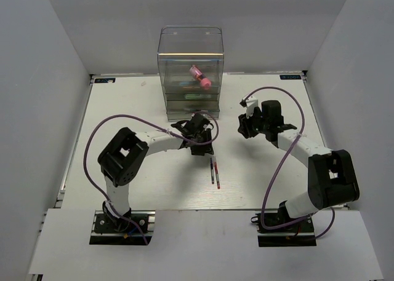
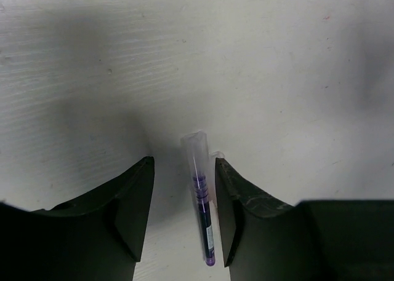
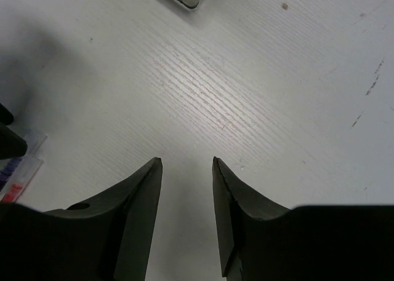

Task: Sort the stationery into containers
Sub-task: Grab a piece of stationery with the left arm

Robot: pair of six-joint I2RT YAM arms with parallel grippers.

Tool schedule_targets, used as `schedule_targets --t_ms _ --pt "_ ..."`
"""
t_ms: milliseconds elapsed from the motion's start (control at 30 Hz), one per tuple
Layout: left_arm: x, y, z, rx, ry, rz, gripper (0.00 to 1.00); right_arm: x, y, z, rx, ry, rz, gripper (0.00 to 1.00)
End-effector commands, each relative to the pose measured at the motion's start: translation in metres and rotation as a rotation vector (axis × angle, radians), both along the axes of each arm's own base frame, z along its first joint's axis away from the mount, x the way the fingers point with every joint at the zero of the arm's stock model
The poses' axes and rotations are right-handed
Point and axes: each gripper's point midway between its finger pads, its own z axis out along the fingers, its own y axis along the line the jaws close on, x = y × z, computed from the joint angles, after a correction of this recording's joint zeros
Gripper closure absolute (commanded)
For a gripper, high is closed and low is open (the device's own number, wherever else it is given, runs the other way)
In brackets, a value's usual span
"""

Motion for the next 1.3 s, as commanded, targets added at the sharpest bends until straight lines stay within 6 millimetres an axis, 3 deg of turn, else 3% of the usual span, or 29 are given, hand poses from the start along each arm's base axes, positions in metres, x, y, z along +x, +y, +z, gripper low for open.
schedule_targets --t_ms 0,233,267,433,733,967,1267 --pt "0.001 -0.009 0.010 0.021 -0.023 0.000 0.45 -0.008 0.003 0.008 0.050 0.010 0.009 0.55" --pt "0.008 -0.009 0.002 0.062 0.013 0.055 0.44 -0.018 0.002 0.005 0.070 0.031 0.020 0.52" --pt "0.001 -0.008 -0.001 0.077 0.027 0.046 0.44 -0.019 0.002 0.004 0.070 0.033 0.019 0.52" --pt "0.009 -0.004 -0.002 0.158 0.042 0.070 0.52 -0.024 0.000 0.004 0.081 0.044 0.014 0.51" --pt "-0.005 0.013 -0.014 0.311 0.076 0.069 0.57 -0.027 -0.003 0.003 0.092 0.054 0.004 0.50" --pt "-0.010 -0.001 -0.004 0.305 0.054 0.042 0.56 -0.029 -0.004 0.001 0.099 0.063 0.003 0.50" --pt "-0.035 0.006 -0.021 0.418 0.139 0.052 0.56 -0.031 -0.008 0.001 0.096 0.061 -0.010 0.48"
